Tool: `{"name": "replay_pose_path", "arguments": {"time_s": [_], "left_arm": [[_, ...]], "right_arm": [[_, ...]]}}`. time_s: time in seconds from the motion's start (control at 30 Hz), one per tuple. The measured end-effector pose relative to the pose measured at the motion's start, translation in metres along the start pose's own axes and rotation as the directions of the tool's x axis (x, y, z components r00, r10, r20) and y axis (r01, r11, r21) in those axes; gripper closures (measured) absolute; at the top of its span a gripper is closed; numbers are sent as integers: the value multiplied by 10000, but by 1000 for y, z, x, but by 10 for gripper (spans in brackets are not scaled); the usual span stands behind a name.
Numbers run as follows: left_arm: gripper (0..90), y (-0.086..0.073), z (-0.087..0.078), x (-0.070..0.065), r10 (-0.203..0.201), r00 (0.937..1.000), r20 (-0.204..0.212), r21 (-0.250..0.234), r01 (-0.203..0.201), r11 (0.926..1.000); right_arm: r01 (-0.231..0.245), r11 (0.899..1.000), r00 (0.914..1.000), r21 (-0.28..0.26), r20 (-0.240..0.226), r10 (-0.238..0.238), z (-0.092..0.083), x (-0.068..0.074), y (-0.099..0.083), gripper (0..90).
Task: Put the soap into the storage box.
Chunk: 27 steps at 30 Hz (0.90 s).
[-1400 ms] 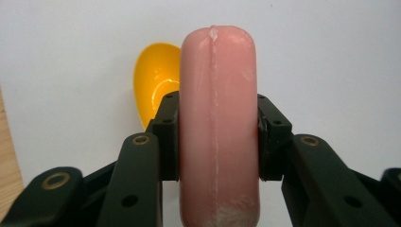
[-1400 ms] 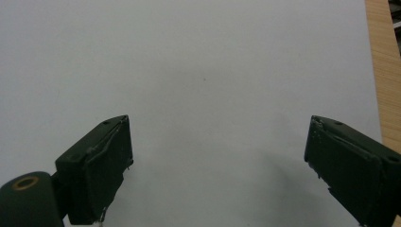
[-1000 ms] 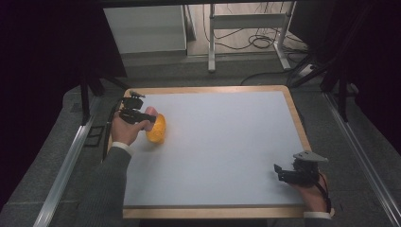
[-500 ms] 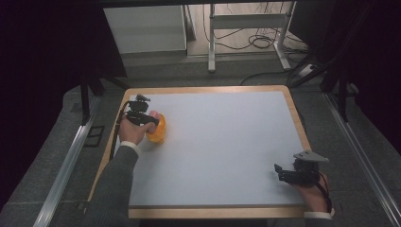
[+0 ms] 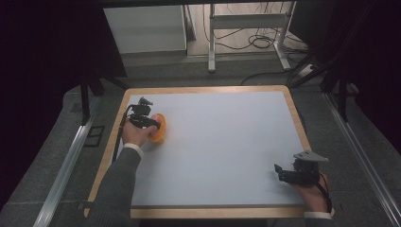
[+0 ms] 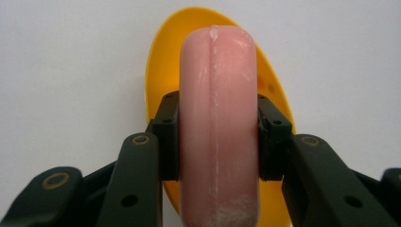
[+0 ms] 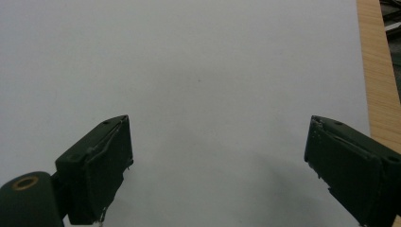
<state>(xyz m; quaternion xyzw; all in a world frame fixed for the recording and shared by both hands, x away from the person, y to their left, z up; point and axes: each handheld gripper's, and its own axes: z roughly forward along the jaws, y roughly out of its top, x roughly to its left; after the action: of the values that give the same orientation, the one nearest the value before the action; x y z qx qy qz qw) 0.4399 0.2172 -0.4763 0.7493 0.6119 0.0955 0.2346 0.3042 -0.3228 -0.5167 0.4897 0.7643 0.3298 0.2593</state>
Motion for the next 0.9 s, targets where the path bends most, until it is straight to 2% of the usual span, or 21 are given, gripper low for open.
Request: {"name": "replay_pose_path", "arguments": {"time_s": [0.33, 0.4, 0.43, 0.47, 0.5, 0.53, 0.6, 0.7, 0.77, 0.83, 0.9], "left_arm": [[596, -1, 2, 0, 37, 9998, 207, -19, -36, 10000], [531, -1, 0, 0, 12, 9997, 261, -130, -9, 9999], [531, 0, -1, 0, -59, 9994, 329, -209, 66, 9998], [447, 1, -3, 0, 36, 9993, 375, -112, -32, 9999], [403, 1, -5, -1, 31, 9990, 446, -204, -22, 9998], [298, 1, -12, -2, 44, 9996, 278, -436, -31, 9990], [250, -1, -19, -2, 149, 9997, 181, -615, -138, 9980], [215, -3, -26, -2, 216, 9993, 315, -858, -188, 9961], [204, -7, -38, -3, 532, 9976, 434, -1361, -469, 9896], [203, -10, -46, -5, 725, 9955, 606, -1548, -624, 9860], [203, -14, -52, -10, 1073, 9919, 677, -1531, -959, 9835]], "right_arm": [[40, 10000, 10000, 45, 13, -40, 0, 0, 0, 80], [48, 10000, 10000, 59, 15, -48, 0, 0, 0, 80], [59, 10000, 10000, 57, 18, -59, 0, 0, 0, 80], [60, 10000, 10000, 53, 21, -60, 0, 0, 0, 80], [57, 10000, 10000, 51, 20, -57, 0, 0, 0, 80], [44, 10000, 10000, 46, 19, -44, 0, 0, 0, 80], [31, 10000, 10000, 50, -17, -31, 1, 0, 0, 80], [32, 10000, 10000, 83, -9, -32, 1, 0, -1, 80], [37, 10000, 10000, 64, -12, -37, 1, 0, 0, 81], [42, 10000, 10000, 43, -7, -42, 1, 0, 0, 80], [32, 10000, 10000, 55, 5, -32, 1, 1, 0, 80]]}}
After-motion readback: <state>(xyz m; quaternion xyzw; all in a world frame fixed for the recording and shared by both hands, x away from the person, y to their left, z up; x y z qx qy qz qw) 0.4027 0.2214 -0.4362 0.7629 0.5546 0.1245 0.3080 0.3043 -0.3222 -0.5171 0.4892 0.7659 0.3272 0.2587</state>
